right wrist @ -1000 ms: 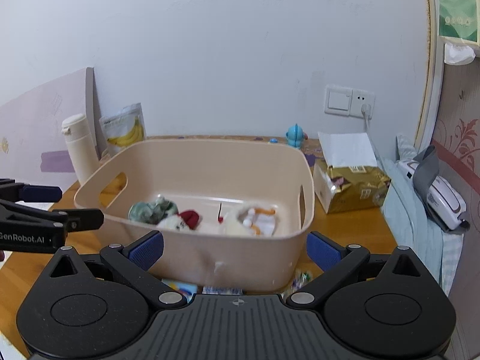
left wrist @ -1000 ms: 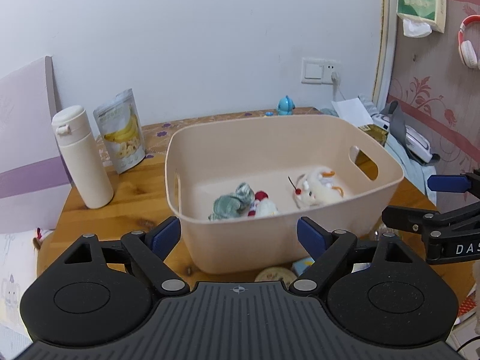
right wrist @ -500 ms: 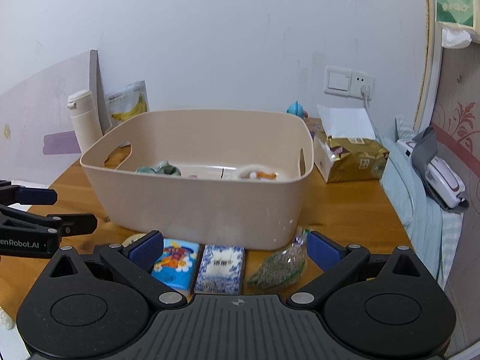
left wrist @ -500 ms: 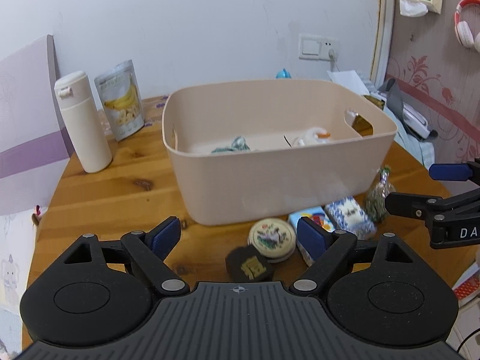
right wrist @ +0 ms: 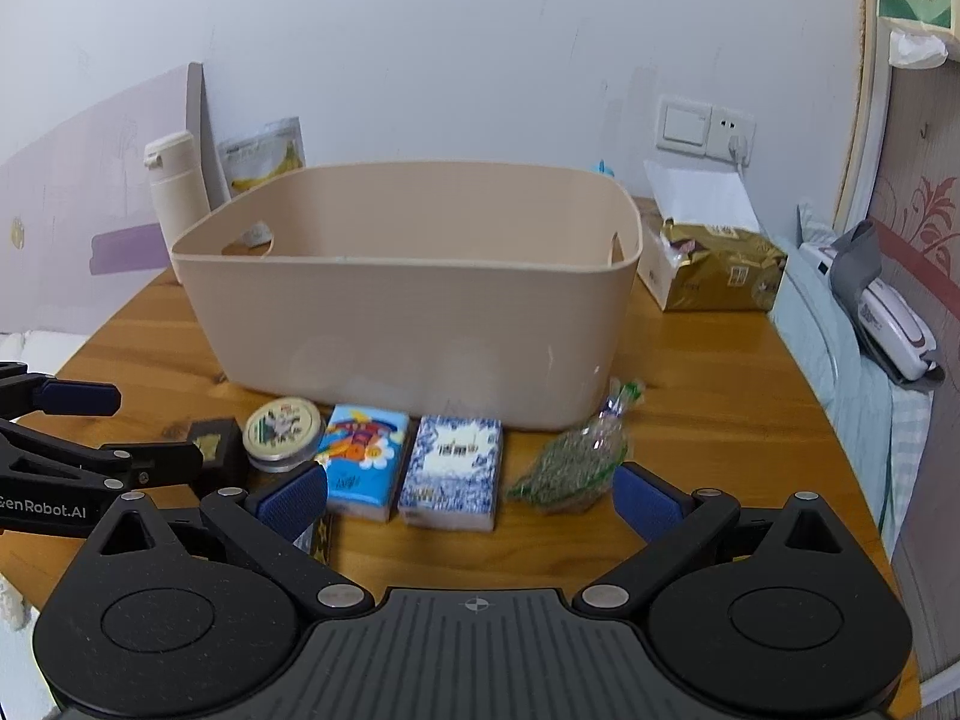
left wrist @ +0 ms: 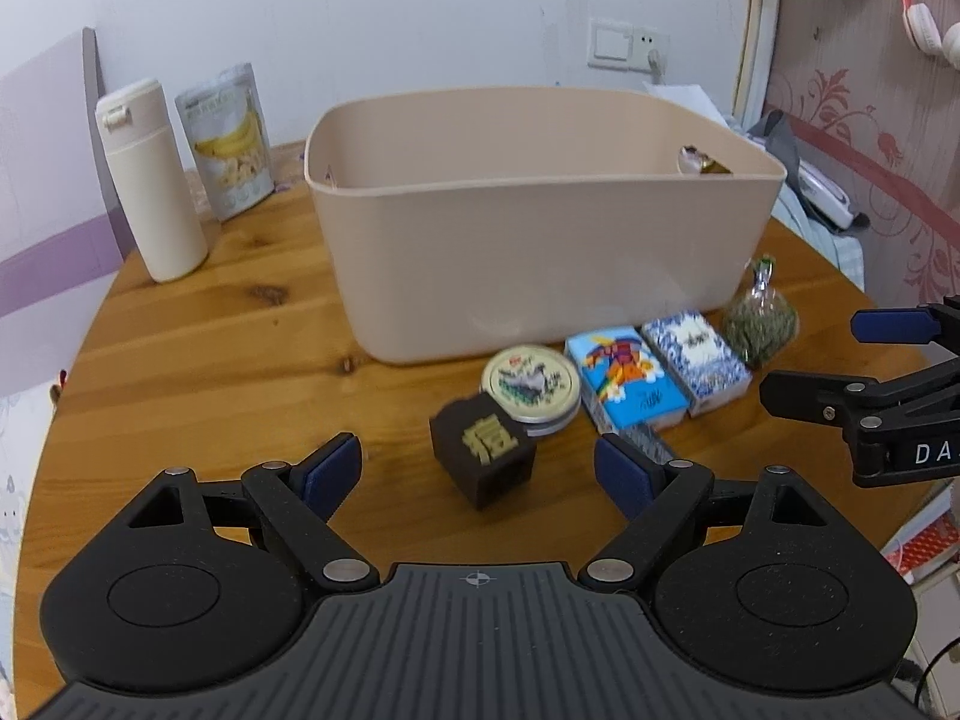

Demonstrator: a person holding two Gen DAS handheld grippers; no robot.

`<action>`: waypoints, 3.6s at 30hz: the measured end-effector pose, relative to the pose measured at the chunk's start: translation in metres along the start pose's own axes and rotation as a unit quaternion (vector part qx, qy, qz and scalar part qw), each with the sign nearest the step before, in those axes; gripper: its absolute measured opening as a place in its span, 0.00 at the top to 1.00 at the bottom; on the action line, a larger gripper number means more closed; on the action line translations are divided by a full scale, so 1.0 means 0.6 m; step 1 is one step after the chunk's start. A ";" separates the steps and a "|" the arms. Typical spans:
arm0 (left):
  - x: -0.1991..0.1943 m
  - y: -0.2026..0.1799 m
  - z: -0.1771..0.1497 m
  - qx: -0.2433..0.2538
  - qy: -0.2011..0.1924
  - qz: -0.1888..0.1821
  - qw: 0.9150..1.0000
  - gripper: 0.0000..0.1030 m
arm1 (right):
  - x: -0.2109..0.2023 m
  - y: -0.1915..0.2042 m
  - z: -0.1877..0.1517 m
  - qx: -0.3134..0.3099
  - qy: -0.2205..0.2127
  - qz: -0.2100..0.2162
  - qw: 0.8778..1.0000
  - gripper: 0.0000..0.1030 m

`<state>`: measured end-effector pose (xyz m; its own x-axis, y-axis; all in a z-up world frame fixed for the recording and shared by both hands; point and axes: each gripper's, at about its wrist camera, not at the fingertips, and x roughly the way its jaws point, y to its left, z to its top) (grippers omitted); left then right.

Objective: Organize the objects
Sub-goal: 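Open both grippers to release the items and withdraw from the bin, then grasp the black cube box with the left gripper while the right grasps the small dark box, then lift both boxes over the beige bin and lower them inside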

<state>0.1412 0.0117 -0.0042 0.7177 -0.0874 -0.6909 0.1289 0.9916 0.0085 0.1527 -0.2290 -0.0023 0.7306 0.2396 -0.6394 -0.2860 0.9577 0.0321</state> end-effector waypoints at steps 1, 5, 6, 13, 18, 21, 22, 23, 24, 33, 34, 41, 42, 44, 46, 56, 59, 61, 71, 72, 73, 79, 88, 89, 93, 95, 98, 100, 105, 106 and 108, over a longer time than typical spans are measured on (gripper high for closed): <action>0.002 0.000 -0.003 0.000 0.003 -0.002 1.000 0.16 | 0.002 0.000 -0.004 0.000 0.003 0.001 1.000 0.00; 0.006 0.001 -0.012 0.001 0.010 0.000 1.000 0.16 | 0.009 0.003 -0.017 0.000 0.015 0.005 1.000 0.00; 0.007 0.002 -0.015 0.000 0.012 -0.001 1.000 0.16 | 0.010 0.005 -0.020 -0.002 0.018 0.006 1.000 0.00; 0.021 0.008 -0.036 -0.005 0.030 -0.003 1.000 0.16 | 0.022 0.020 -0.038 -0.019 0.042 0.014 0.999 0.00; 0.031 0.009 -0.043 -0.005 0.042 -0.005 0.999 0.16 | 0.038 0.034 -0.049 -0.027 0.064 0.025 0.997 0.00; 0.033 0.009 -0.043 -0.004 0.042 -0.007 0.999 0.16 | 0.049 0.045 -0.053 -0.032 0.081 0.032 0.996 0.00; 0.034 0.009 -0.043 -0.004 0.042 -0.007 0.999 0.16 | 0.052 0.048 -0.054 -0.033 0.084 0.034 0.995 0.00; 0.035 0.010 -0.042 -0.005 0.043 -0.008 0.999 0.16 | 0.054 0.052 -0.055 -0.036 0.087 0.038 0.995 0.00; 0.037 0.011 -0.042 -0.005 0.044 -0.006 0.999 0.16 | 0.056 0.055 -0.055 -0.040 0.089 0.041 0.994 0.00; 0.051 0.021 -0.034 -0.025 0.049 -0.016 0.998 0.16 | 0.081 0.078 -0.055 -0.058 0.099 0.048 0.992 0.03; 0.052 0.020 -0.033 -0.026 0.047 -0.018 0.998 0.16 | 0.082 0.081 -0.055 -0.063 0.098 0.046 0.992 0.04; 0.071 0.012 -0.019 -0.036 0.050 -0.019 0.998 0.16 | 0.090 0.083 -0.046 -0.065 0.086 0.044 0.993 0.09; 0.074 0.010 -0.017 -0.036 0.049 -0.018 0.998 0.16 | 0.090 0.083 -0.045 -0.065 0.085 0.044 0.993 0.10; 0.078 0.007 -0.015 -0.036 0.045 -0.014 0.998 0.16 | 0.091 0.082 -0.044 -0.065 0.083 0.044 0.993 0.12; 0.083 0.006 -0.013 -0.039 0.044 -0.004 0.998 0.16 | 0.095 0.083 -0.042 -0.063 0.081 0.043 0.994 0.14; 0.085 0.014 -0.009 -0.020 0.030 0.013 0.999 0.43 | 0.090 0.079 -0.040 -0.055 0.067 0.042 0.995 0.43; 0.085 0.014 -0.008 -0.014 0.027 0.008 0.999 0.57 | 0.089 0.077 -0.040 -0.056 0.065 0.043 0.995 0.52; 0.084 0.013 -0.008 -0.014 0.028 0.006 0.999 0.61 | 0.086 0.075 -0.041 -0.057 0.065 0.044 0.995 0.57; 0.079 0.010 -0.015 -0.004 0.024 0.006 1.000 0.65 | 0.077 0.075 -0.040 -0.065 0.071 0.048 0.994 0.80; 0.078 0.008 -0.015 -0.002 0.024 0.006 1.000 0.66 | 0.076 0.073 -0.041 -0.062 0.071 0.047 0.994 0.79; 0.076 0.007 -0.016 -0.001 0.024 0.006 1.000 0.66 | 0.074 0.070 -0.042 -0.059 0.070 0.046 0.995 0.79; 0.065 0.003 -0.021 0.001 0.018 0.012 1.000 0.67 | 0.071 0.055 -0.044 -0.043 0.071 0.045 0.996 0.79; 0.033 -0.004 -0.020 0.013 0.005 0.012 1.000 0.67 | 0.051 0.032 -0.038 -0.027 0.057 0.044 0.997 0.79; 0.028 -0.005 -0.019 0.014 0.002 0.012 1.000 0.67 | 0.048 0.030 -0.036 -0.025 0.054 0.044 0.997 0.79; 0.012 -0.008 -0.011 0.014 -0.008 0.010 1.000 0.67 | 0.038 0.019 -0.030 -0.019 0.045 0.040 0.998 0.79; 0.002 -0.010 -0.006 0.015 -0.015 0.009 1.000 0.67 | 0.033 0.014 -0.026 -0.016 0.039 0.038 0.998 0.79; -0.012 -0.012 0.004 0.017 -0.026 0.007 0.999 0.67 | 0.022 0.006 -0.018 -0.012 0.029 0.036 0.999 0.79; -0.020 -0.015 0.012 0.019 -0.034 0.005 0.999 0.67 | 0.014 0.000 -0.011 -0.008 0.021 0.034 0.999 0.79; -0.034 -0.016 0.033 0.022 -0.050 0.003 0.998 0.67 | -0.001 -0.014 0.005 -0.001 0.004 0.029 1.000 0.79; -0.036 -0.015 0.036 0.021 -0.053 0.003 0.998 0.67 | -0.003 -0.016 0.009 0.000 0.001 0.028 1.000 0.79; -0.039 -0.013 0.045 0.020 -0.057 0.003 0.998 0.66 | -0.007 -0.020 0.017 0.002 -0.006 0.026 1.000 0.79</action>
<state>0.1418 0.0035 0.0316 0.7919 -0.0947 -0.6032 0.1499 0.9878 0.0417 0.1594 -0.2402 0.0080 0.7217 0.2905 -0.6283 -0.3212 0.9446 0.0677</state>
